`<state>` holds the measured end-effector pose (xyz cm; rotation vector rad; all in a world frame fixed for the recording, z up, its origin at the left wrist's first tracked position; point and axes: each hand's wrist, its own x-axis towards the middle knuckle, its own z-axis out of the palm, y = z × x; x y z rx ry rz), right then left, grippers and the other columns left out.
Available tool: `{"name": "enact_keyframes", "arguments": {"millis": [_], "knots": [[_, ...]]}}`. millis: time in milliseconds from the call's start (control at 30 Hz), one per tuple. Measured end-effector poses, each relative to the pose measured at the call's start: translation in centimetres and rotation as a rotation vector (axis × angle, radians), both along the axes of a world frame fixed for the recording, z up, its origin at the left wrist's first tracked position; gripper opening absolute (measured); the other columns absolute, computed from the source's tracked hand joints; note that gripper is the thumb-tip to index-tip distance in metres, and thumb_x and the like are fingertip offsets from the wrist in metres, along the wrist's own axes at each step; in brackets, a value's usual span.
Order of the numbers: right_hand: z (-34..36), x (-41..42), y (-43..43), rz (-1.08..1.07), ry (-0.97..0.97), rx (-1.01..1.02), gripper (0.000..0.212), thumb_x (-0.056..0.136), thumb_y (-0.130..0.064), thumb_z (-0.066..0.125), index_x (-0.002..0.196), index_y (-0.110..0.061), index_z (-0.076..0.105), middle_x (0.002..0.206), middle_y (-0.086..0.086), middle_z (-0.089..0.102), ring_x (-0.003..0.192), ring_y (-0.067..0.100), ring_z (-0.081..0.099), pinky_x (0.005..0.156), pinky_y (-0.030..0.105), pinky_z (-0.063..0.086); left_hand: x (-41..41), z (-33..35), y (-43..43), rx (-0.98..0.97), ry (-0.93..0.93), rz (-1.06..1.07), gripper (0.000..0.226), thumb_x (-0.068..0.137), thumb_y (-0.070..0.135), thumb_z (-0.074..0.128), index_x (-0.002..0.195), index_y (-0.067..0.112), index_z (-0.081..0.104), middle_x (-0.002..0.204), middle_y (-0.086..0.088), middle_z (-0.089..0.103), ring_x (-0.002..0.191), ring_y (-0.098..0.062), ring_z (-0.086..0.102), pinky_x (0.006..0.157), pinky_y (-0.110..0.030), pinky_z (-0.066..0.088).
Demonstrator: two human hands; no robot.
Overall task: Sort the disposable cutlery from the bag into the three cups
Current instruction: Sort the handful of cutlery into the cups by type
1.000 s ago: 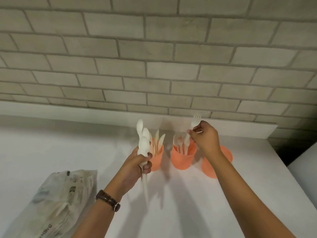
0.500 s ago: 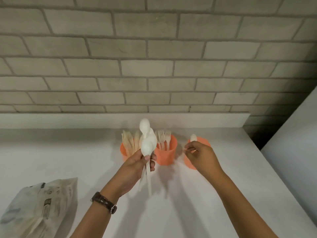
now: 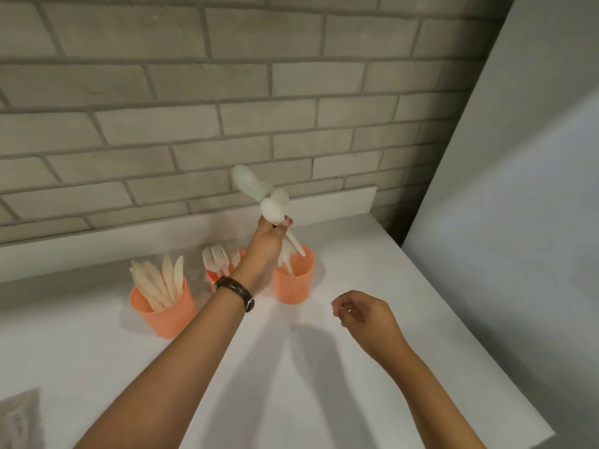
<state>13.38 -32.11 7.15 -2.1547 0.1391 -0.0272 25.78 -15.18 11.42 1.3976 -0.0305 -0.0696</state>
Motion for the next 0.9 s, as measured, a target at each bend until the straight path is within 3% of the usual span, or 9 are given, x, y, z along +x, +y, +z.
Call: {"name": "enact_keyframes", "arguments": {"millis": [100, 233, 400, 433, 533, 600, 700, 733, 900], "knots": [[-0.3, -0.5, -0.4, -0.014, 0.013, 0.023, 0.021, 0.083, -0.012, 0.058, 0.072, -0.028, 0.065, 0.077, -0.008, 0.068, 0.071, 0.020, 0.064, 0.073, 0.032, 0.053, 2.1, -1.0, -1.5, 0.132, -0.004, 0.034, 0.016, 0.097, 0.013, 0.044, 0.113, 0.013, 0.045, 0.103, -0.001, 0.050, 0.102, -0.018, 0.046, 0.086, -0.028, 0.039], [-0.4, -0.8, -0.7, -0.016, 0.017, 0.068, 0.022, 0.084, -0.011, 0.058, 0.072, -0.028, 0.066, 0.073, -0.014, 0.067, 0.071, 0.014, 0.063, 0.072, 0.028, 0.053, 2.0, -3.0, -3.1, 0.273, 0.033, 0.013, 0.034, 0.096, 0.008, 0.041, 0.130, 0.004, 0.041, 0.109, -0.007, 0.051, 0.097, -0.019, 0.047, 0.070, -0.024, 0.040], [-0.2, -0.7, -0.5, 0.022, 0.009, 0.084, 0.019, 0.086, -0.013, 0.059, 0.075, -0.027, 0.067, 0.077, -0.020, 0.067, 0.071, 0.009, 0.062, 0.068, 0.021, 0.050, 1.0, -4.3, -3.2, 0.179, 0.168, 0.060, 0.028, 0.089, -0.005, 0.042, 0.115, 0.004, 0.052, 0.103, -0.012, 0.060, 0.088, -0.027, 0.058, 0.057, -0.017, 0.049], [-0.2, -0.7, -0.4, 0.034, 0.006, 0.085, 0.019, 0.086, -0.014, 0.059, 0.075, -0.028, 0.066, 0.078, -0.020, 0.067, 0.070, 0.008, 0.062, 0.065, 0.018, 0.048, 0.6, -4.3, -3.0, 0.161, 0.198, 0.092, 0.029, 0.089, -0.004, 0.044, 0.116, 0.003, 0.051, 0.109, -0.015, 0.059, 0.096, -0.031, 0.059, 0.063, -0.017, 0.049], [-0.2, -0.3, 0.3, 0.081, -0.006, 0.072, 0.020, 0.086, -0.016, 0.059, 0.074, -0.030, 0.066, 0.075, -0.016, 0.068, 0.068, 0.006, 0.061, 0.062, 0.012, 0.045, -1.0, -4.0, -1.6, 0.231, 0.216, 0.183, 0.050, 0.089, 0.000, 0.047, 0.138, 0.004, 0.040, 0.140, -0.015, 0.047, 0.127, -0.030, 0.048, 0.100, -0.031, 0.041], [-0.3, -0.1, 1.1, 0.121, 0.007, 0.074, 0.017, 0.085, -0.016, 0.060, 0.075, -0.029, 0.066, 0.074, -0.011, 0.069, 0.070, 0.009, 0.062, 0.064, 0.016, 0.047, -2.8, -3.5, -0.2, 0.267, 0.172, 0.202, 0.046, 0.089, -0.001, 0.045, 0.134, 0.006, 0.047, 0.133, -0.014, 0.054, 0.123, -0.027, 0.051, 0.105, -0.034, 0.040], [-0.6, 0.1, 3.3, 0.211, 0.022, 0.064, 0.017, 0.085, -0.016, 0.060, 0.076, -0.028, 0.066, 0.076, -0.008, 0.069, 0.071, 0.012, 0.063, 0.065, 0.019, 0.048, -6.8, -2.7, 3.2, 0.301, 0.093, 0.208, 0.033, 0.091, -0.004, 0.044, 0.118, 0.005, 0.059, 0.104, 0.001, 0.061, 0.090, -0.005, 0.057, 0.079, -0.004, 0.042], [-0.8, 0.2, 4.2, 0.248, 0.024, 0.059, 0.018, 0.085, -0.016, 0.060, 0.075, -0.029, 0.066, 0.075, -0.009, 0.069, 0.070, 0.011, 0.063, 0.065, 0.019, 0.047, -8.2, -2.7, 4.6, 0.318, 0.082, 0.205, 0.031, 0.091, -0.004, 0.045, 0.112, 0.009, 0.062, 0.103, 0.004, 0.060, 0.087, 0.000, 0.056, 0.073, -0.001, 0.041], [-2.0, -0.7, 11.1, 0.473, 0.064, 0.071, 0.021, 0.084, -0.012, 0.060, 0.073, -0.028, 0.066, 0.077, -0.014, 0.069, 0.066, 0.009, 0.061, 0.067, 0.023, 0.050, -15.9, -3.7, 13.7, 0.431, 0.134, 0.272, 0.039, 0.088, -0.005, 0.045, 0.088, 0.028, 0.064, 0.090, 0.006, 0.066, 0.080, -0.013, 0.063, 0.081, -0.021, 0.046]]}}
